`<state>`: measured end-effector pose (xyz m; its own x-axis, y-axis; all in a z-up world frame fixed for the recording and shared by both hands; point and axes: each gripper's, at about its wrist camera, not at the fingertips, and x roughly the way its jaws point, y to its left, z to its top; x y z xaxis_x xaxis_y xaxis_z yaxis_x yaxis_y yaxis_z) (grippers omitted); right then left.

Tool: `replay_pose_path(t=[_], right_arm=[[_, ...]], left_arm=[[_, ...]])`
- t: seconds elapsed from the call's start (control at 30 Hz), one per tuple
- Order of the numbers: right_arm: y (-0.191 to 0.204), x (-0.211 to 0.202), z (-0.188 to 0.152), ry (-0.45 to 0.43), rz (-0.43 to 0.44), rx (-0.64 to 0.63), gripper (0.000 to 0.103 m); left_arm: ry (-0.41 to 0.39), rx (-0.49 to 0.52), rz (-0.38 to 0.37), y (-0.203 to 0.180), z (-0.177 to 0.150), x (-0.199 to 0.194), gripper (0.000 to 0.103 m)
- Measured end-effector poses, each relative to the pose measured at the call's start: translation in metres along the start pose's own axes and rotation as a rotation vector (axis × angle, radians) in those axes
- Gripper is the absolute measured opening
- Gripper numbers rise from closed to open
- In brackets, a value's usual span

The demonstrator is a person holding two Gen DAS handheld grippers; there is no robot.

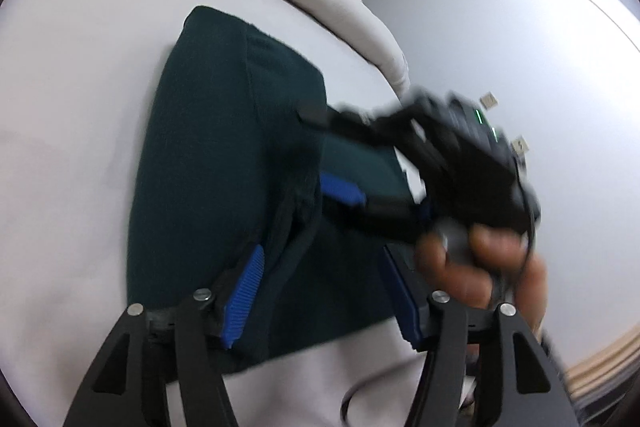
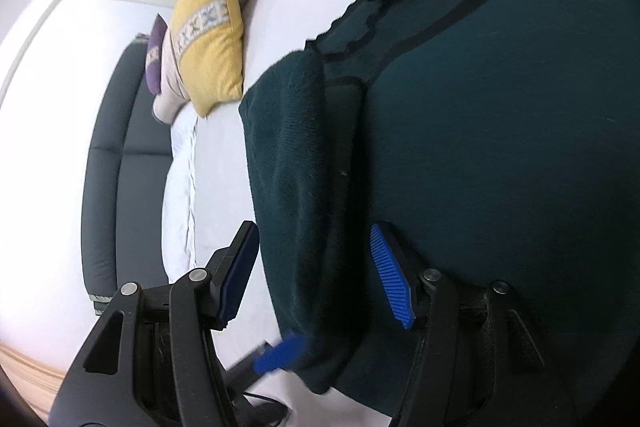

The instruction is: Fold small clothes

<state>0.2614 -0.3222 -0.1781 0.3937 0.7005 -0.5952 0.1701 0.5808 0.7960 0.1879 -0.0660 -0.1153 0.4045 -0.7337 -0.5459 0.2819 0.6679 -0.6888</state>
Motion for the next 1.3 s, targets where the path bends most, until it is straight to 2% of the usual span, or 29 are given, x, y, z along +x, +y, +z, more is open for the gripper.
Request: replay_pose_path(t=[0.1, 0.2, 0.27, 0.37, 0.57, 0.8, 1.07, 1.3], right_arm=[[0.009, 0.017, 0.003, 0.055, -0.044, -0.015, 0.055], [0.015, 0.027, 0.004, 0.074, -0.085, -0.043, 0.045], [0.012, 0.029, 0.005, 0.084, -0.082, -0.034, 0.024], [0.013, 0.031, 0.004, 0.073, -0.125, -0.053, 0.015], [0.029, 0.014, 0.001, 0.037, -0.144, -0.132, 0.012], [0.006, -0.049, 0.006, -0.047, -0.142, -0.161, 0.011], [-0.034, -0.119, 0.015, -0.124, -0.157, -0.136, 0.011], [-0.062, -0.16, 0.014, -0.177, -0.163, -0.106, 0.011]], left_arm=[[-0.003, -0.012, -0.064, 0.009, -0.012, -0.017, 0.063], [-0.017, 0.007, -0.104, 0.016, -0.024, -0.038, 0.063], [-0.026, 0.018, -0.09, 0.022, -0.032, -0.051, 0.063], [-0.029, 0.004, -0.058, 0.03, -0.035, -0.059, 0.063], [-0.042, 0.016, -0.031, 0.033, -0.032, -0.069, 0.066], [-0.051, 0.057, -0.029, 0.019, -0.026, -0.068, 0.069], [-0.009, 0.132, 0.012, -0.007, -0.009, -0.033, 0.07], [-0.005, 0.253, 0.065, -0.04, 0.016, 0.001, 0.07]])
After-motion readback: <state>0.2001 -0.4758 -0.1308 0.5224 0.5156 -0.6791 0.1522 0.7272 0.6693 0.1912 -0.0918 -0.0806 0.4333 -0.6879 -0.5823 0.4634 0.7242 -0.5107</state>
